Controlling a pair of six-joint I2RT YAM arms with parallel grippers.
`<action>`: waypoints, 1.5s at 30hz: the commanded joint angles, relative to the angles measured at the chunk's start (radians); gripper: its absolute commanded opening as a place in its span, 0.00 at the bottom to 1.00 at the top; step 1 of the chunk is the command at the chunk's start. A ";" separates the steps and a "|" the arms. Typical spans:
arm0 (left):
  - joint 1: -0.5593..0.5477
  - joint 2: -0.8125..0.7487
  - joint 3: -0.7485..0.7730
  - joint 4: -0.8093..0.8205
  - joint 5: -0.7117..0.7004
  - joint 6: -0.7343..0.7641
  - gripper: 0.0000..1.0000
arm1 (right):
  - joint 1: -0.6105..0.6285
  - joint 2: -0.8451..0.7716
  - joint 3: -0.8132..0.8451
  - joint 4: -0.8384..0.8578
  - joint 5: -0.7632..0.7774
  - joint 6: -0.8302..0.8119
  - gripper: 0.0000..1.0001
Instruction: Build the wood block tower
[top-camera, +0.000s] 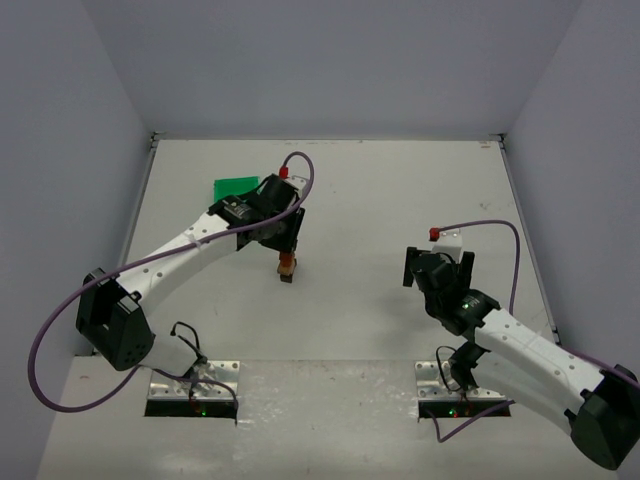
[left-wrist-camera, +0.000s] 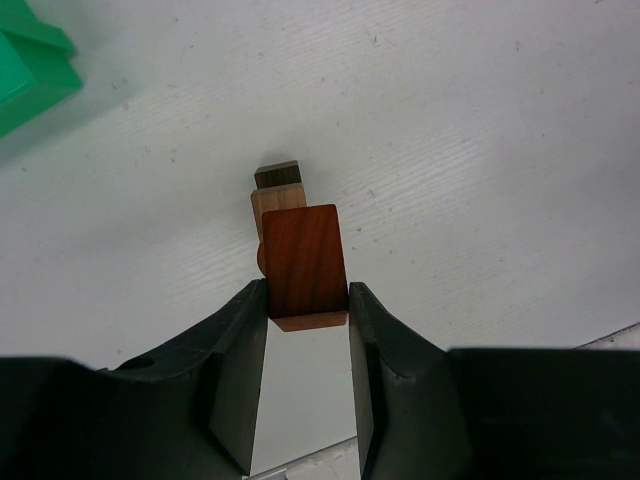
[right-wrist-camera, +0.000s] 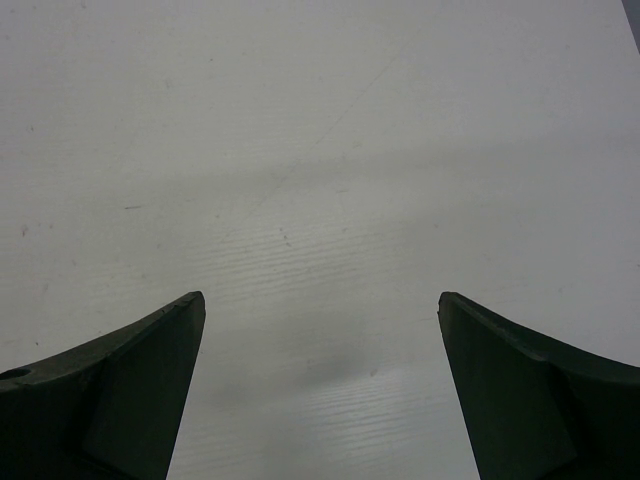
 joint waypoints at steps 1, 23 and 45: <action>0.006 -0.011 0.005 0.006 -0.014 -0.013 0.00 | -0.003 -0.002 0.034 0.015 0.026 0.020 0.99; 0.005 -0.017 -0.032 0.025 0.016 0.033 0.00 | -0.004 -0.023 0.021 0.015 0.048 0.026 0.99; 0.005 0.000 -0.050 0.033 -0.006 0.033 0.00 | -0.004 -0.020 0.020 0.015 0.060 0.024 0.99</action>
